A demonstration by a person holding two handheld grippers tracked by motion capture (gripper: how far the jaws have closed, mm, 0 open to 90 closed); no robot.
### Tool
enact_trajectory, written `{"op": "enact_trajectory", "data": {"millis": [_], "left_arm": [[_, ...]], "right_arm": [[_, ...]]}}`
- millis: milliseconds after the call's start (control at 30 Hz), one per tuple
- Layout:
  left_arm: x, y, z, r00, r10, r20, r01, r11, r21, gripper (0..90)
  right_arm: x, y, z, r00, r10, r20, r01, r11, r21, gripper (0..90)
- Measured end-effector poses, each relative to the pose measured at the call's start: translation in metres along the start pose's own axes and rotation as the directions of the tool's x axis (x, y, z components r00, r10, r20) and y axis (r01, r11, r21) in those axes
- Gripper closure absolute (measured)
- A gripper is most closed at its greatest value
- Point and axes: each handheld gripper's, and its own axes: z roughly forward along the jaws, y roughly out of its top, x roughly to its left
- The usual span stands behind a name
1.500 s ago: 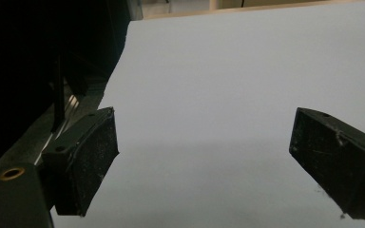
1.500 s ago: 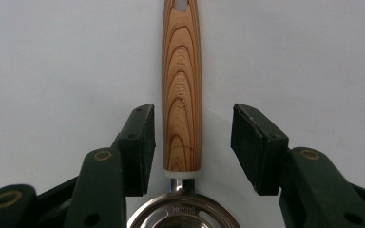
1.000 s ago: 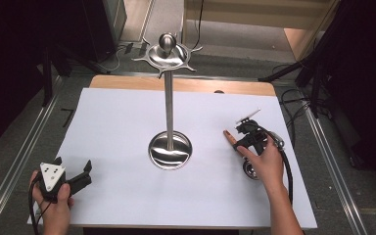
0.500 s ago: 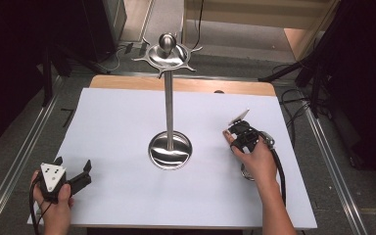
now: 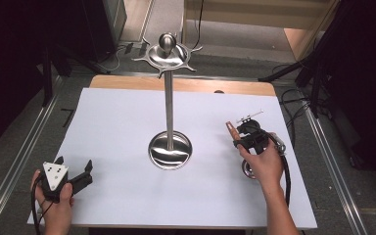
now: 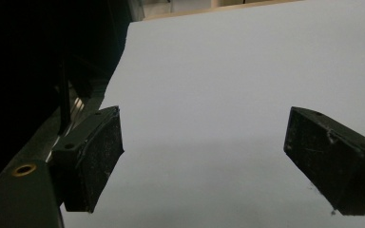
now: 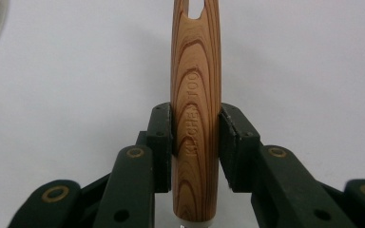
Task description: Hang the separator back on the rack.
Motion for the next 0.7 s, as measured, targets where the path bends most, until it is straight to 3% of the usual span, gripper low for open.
{"op": "enact_trajectory", "data": {"millis": [167, 200, 233, 267, 333, 467, 500, 533, 600, 633, 700], "left_arm": [[0.0, 0.0, 0.0, 1.0, 0.0, 0.0, 0.0, 1.0, -0.006, 13.7], [0.0, 0.0, 0.0, 1.0, 0.0, 0.0, 0.0, 1.0, -0.007, 13.7], [0.0, 0.0, 0.0, 1.0, 0.0, 0.0, 0.0, 1.0, -0.007, 13.8], [0.0, 0.0, 0.0, 1.0, -0.001, 0.0, 0.001, 1.0, -0.007, 13.7], [0.0, 0.0, 0.0, 1.0, -0.001, 0.0, 0.001, 1.0, -0.006, 13.7], [0.0, 0.0, 0.0, 1.0, -0.001, 0.0, 0.001, 1.0, -0.008, 13.8], [0.0, 0.0, 0.0, 1.0, -0.001, 0.0, 0.001, 1.0, -0.008, 13.7], [0.0, 0.0, 0.0, 1.0, -0.001, 0.0, 0.001, 1.0, -0.009, 13.7], [0.0, 0.0, 0.0, 1.0, -0.002, 0.001, 0.002, 1.0, -0.009, 13.7], [0.0, 0.0, 0.0, 1.0, -0.002, 0.001, 0.002, 1.0, -0.009, 13.8], [0.0, 0.0, 0.0, 1.0, -0.004, 0.002, 0.004, 1.0, -0.008, 13.8]], "right_arm": [[0.001, 0.0, -0.016, 0.9998, 0.02, -0.006, -0.02, 0.995, -0.094, 69.6], [0.0, -0.001, -0.02, 0.9987, 0.05, -0.015, -0.051, 0.99, -0.135, 69.7], [0.0, -0.001, -0.02, 0.9987, 0.05, -0.015, -0.051, 0.99, -0.135, 69.7], [-0.002, -0.002, -0.024, 0.9976, 0.064, -0.028, -0.068, 0.982, -0.176, 69.7], [-0.002, -0.002, -0.025, 0.9972, 0.069, -0.031, -0.073, 0.98, -0.186, 69.7], [0.001, -0.004, -0.036, 0.9974, 0.062, -0.038, -0.069, 0.963, -0.26, 69.7], [0.001, -0.004, -0.036, 0.9974, 0.062, -0.038, -0.069, 0.963, -0.26, 69.7], [0.002, -0.004, -0.038, 0.9967, 0.068, -0.045, -0.077, 0.959, -0.272, 69.7], [0.005, -0.005, -0.046, 0.9957, 0.075, -0.053, -0.089, 0.936, -0.34, 69.7], [0.005, -0.005, -0.046, 0.9957, 0.075, -0.053, -0.089, 0.936, -0.34, 69.7], [0.008, -0.007, -0.051, 0.9953, 0.075, -0.06, -0.093, 0.916, -0.391, 69.7]]}}
